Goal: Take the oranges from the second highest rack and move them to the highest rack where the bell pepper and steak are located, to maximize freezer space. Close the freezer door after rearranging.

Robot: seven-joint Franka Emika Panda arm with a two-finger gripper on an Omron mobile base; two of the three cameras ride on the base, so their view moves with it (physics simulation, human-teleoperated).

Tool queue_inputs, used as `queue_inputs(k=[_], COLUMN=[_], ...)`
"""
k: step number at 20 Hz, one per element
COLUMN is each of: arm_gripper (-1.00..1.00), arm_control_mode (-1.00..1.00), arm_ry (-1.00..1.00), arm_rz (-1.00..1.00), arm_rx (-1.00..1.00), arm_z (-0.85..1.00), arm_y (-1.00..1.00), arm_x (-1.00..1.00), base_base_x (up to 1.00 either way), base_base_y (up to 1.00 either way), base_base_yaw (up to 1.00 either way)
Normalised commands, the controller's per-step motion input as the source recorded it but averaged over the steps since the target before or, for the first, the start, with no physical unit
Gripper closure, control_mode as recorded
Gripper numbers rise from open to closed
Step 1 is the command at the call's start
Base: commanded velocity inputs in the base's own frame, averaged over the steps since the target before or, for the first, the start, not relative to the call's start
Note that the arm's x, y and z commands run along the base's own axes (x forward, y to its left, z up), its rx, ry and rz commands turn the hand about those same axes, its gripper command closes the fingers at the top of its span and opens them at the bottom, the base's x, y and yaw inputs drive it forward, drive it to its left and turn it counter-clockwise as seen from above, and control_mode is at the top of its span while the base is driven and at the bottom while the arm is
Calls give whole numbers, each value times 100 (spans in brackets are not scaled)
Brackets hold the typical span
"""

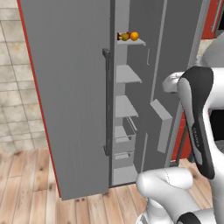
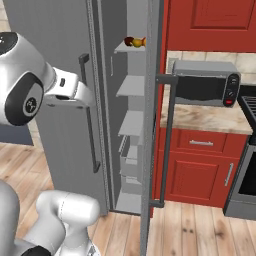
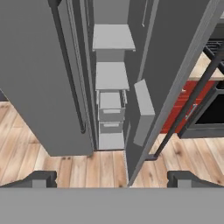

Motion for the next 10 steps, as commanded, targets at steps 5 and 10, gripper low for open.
queue_inputs(k=[5,10], arm_gripper=[-100,-100], arm_control_mode=[-100,-100], arm_ry=[0,3], arm_rz=[0,0], arm_rx=[0,10], arm_z=[0,0], arm_y=[-70,-80], arm_x=[-24,-22], base_base_x=[0,0], base_base_y=[0,0], base_base_yaw=[0,0])
